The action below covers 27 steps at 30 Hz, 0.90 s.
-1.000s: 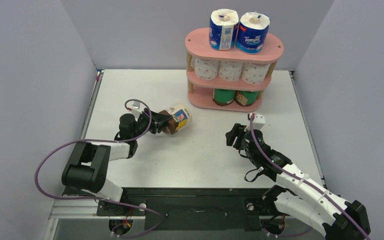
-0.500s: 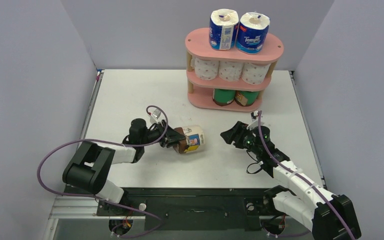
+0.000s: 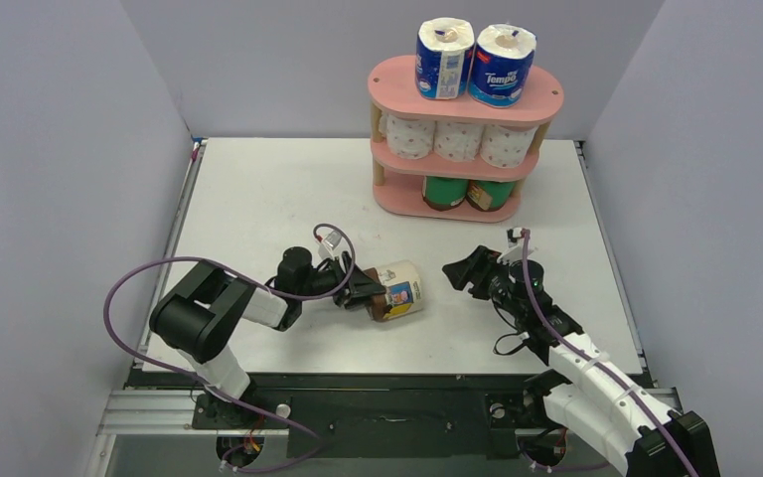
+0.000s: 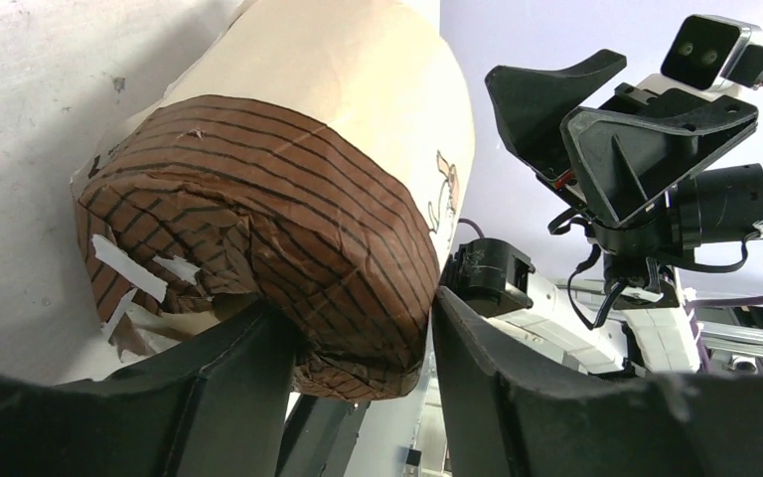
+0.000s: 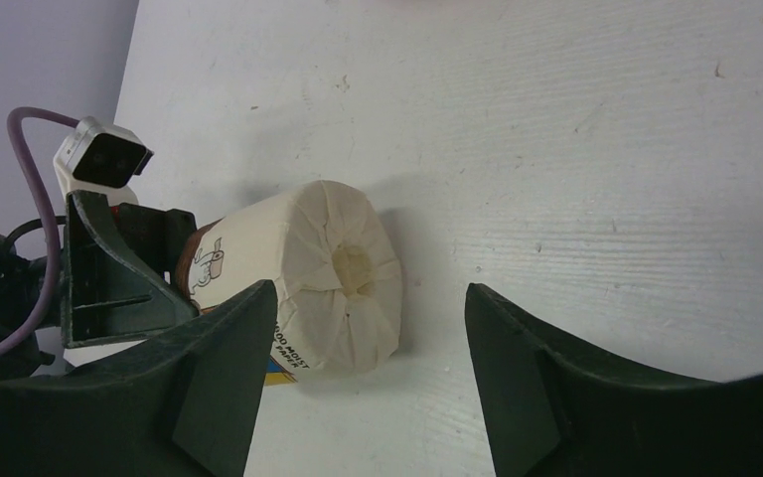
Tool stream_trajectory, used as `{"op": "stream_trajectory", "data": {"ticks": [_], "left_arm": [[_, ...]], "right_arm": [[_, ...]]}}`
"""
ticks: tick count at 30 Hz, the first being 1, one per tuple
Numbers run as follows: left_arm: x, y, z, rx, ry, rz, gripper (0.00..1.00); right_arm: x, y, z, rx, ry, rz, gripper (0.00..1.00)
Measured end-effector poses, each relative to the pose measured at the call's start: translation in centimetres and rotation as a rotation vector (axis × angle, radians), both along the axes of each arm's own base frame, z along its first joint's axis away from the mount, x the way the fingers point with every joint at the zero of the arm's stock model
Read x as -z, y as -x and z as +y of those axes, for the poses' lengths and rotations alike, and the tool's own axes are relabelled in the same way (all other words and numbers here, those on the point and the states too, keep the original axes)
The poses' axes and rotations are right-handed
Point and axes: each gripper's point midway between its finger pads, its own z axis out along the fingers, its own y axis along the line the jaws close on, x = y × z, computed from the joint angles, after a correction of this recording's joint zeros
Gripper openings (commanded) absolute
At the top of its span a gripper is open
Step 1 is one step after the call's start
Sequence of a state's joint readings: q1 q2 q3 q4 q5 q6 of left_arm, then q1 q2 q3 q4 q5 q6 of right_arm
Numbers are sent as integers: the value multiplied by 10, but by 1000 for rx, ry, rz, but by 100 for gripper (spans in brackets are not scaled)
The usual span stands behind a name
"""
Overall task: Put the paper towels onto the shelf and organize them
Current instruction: Move the paper towel to the center of the board.
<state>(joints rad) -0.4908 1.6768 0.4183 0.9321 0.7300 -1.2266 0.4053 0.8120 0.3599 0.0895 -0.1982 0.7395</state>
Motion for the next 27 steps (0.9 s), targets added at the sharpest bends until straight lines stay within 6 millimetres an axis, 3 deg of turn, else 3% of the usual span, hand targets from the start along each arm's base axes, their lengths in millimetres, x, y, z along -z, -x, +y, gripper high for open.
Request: {"op": "stream_trajectory", "data": {"ticks": [5, 16, 27], "left_arm": [[4, 1, -2, -1, -5, 4, 70], [5, -1, 6, -33, -79, -25, 100], [-13, -11, 33, -128, -301, -139, 97]], "right_arm": [[8, 1, -4, 21, 7, 24, 69], [5, 0, -17, 92, 27, 11, 78], [3, 4, -33, 156, 62, 2, 79]]}}
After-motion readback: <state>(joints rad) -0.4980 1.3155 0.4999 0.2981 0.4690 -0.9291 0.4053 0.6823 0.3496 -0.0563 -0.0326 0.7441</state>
